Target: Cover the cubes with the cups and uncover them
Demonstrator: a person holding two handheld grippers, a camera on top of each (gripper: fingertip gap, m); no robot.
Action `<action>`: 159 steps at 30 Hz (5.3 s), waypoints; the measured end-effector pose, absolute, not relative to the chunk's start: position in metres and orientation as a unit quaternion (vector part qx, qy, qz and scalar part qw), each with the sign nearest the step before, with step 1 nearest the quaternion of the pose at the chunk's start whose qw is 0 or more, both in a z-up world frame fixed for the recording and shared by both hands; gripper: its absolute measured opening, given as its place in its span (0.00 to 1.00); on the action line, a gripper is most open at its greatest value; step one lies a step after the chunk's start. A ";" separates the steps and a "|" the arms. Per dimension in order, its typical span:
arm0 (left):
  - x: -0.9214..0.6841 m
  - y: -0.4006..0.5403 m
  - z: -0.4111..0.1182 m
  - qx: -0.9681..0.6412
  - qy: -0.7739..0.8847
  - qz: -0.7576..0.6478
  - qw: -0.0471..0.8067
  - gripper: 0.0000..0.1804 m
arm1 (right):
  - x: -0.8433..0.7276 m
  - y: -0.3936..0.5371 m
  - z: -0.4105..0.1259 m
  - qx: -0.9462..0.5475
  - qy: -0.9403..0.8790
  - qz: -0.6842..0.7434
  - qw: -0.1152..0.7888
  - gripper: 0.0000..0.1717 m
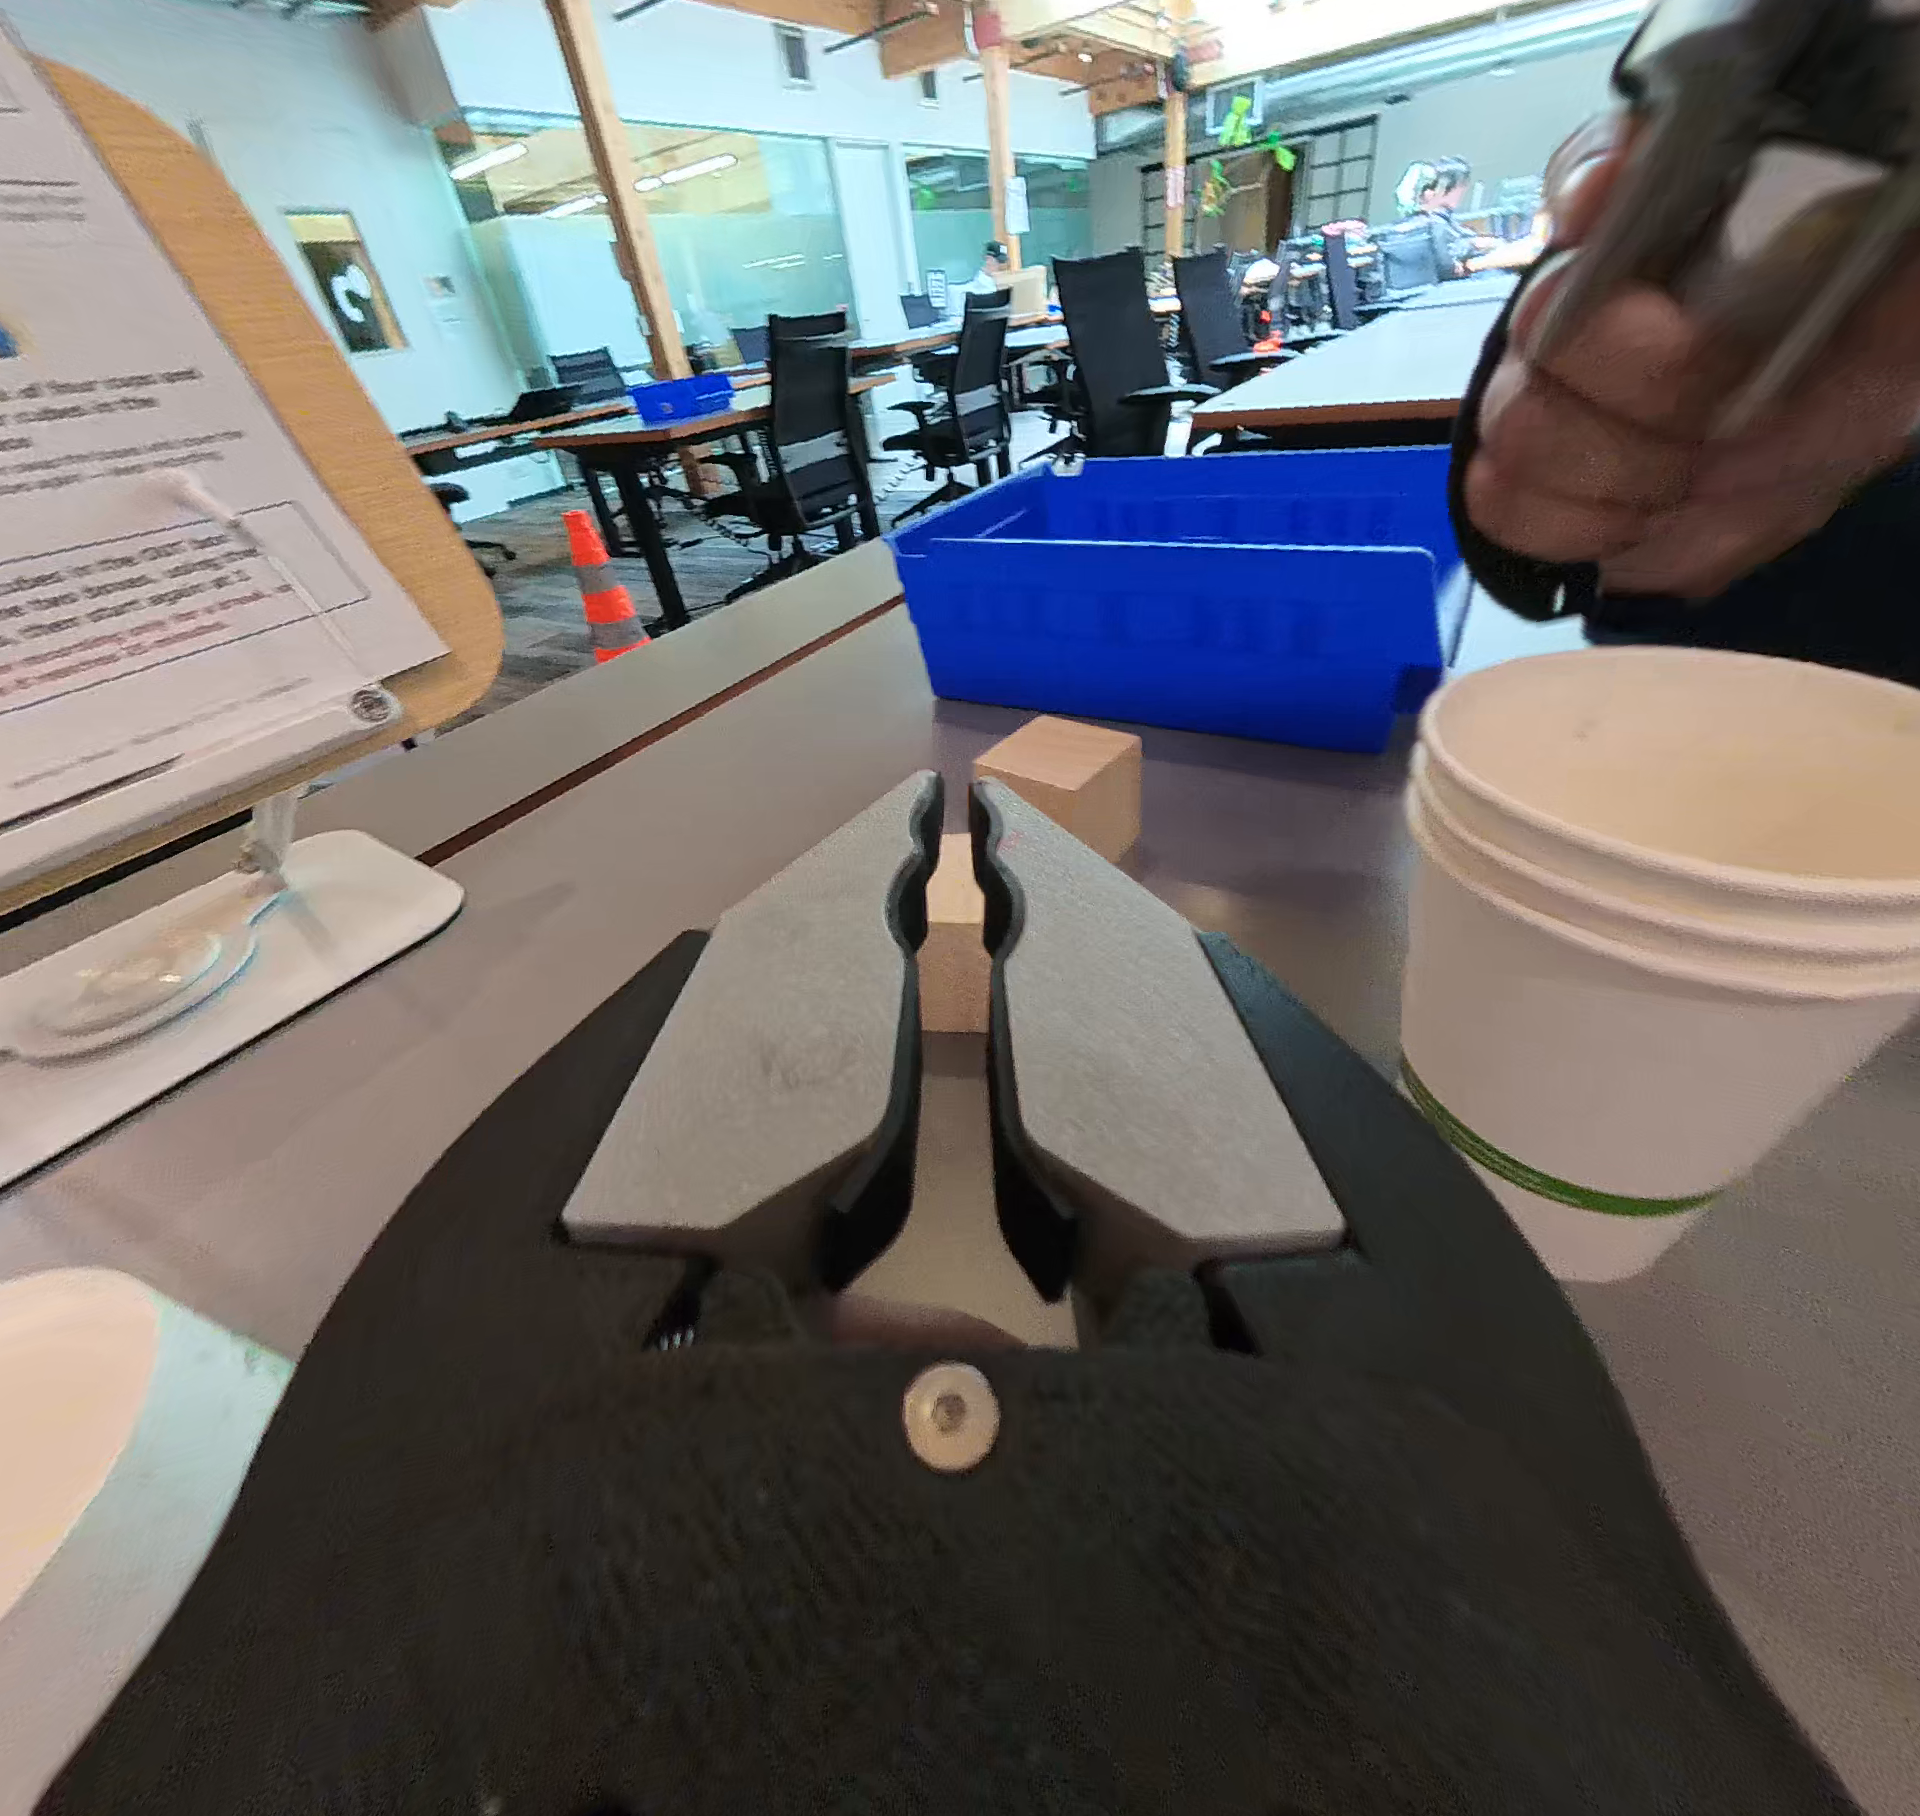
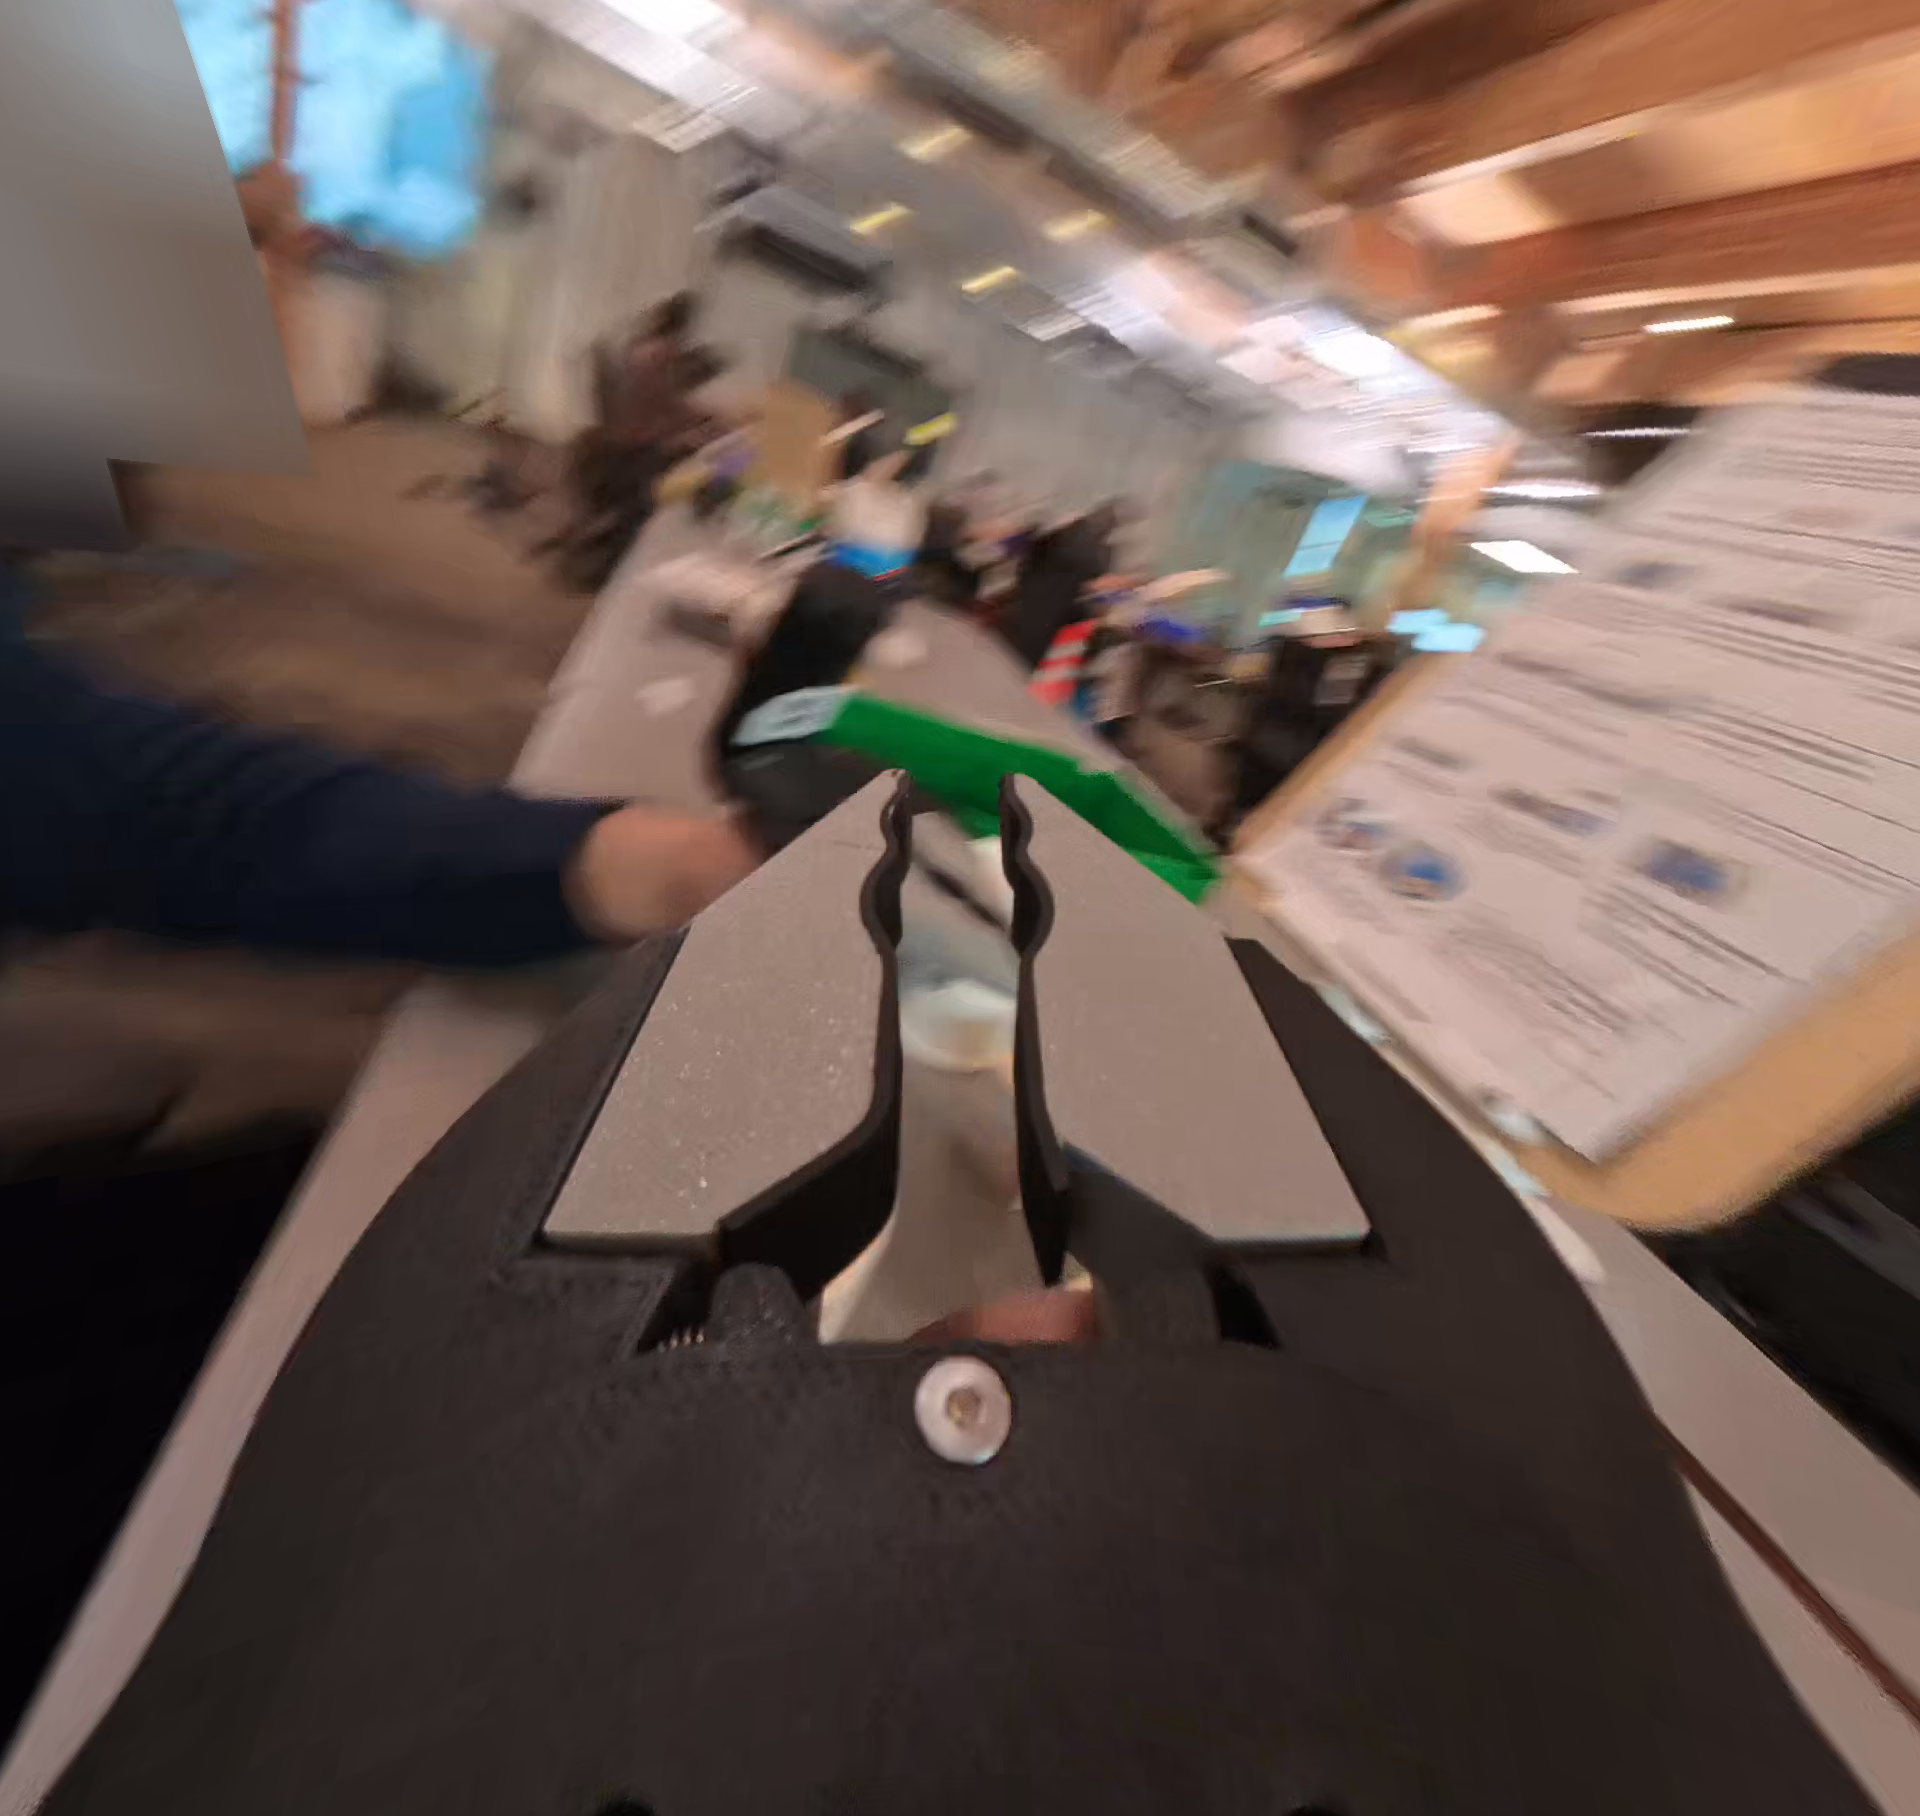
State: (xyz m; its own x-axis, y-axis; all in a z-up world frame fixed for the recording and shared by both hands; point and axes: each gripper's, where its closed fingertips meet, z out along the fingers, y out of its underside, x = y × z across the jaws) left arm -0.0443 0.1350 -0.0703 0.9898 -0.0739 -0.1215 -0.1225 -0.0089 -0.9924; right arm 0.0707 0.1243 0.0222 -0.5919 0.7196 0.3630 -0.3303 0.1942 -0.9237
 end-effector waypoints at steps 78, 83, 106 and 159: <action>-0.162 0.052 -0.058 -0.713 -0.132 0.202 0.658 0.00 | -0.004 0.252 -0.044 -0.469 -0.476 0.442 0.599 0.11; -0.156 0.064 -0.077 -0.750 -0.112 0.203 0.620 0.10 | -0.003 0.252 -0.043 -0.467 -0.475 0.443 0.600 0.11; -0.064 0.048 0.019 -0.540 0.065 0.119 0.831 0.01 | -0.002 0.224 -0.037 -0.446 -0.484 0.578 0.481 0.14; 0.028 0.084 0.044 -0.449 0.179 -0.102 0.869 0.01 | 0.045 0.180 0.007 -0.290 -0.431 0.831 0.198 0.08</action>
State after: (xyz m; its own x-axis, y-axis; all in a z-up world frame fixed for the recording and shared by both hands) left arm 0.0278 0.0843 0.0441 0.9148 -0.3389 -0.2195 0.0173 0.5760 -0.8172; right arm 0.0454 0.1799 0.0068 -0.7538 0.5786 -0.3114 -0.0792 -0.5504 -0.8311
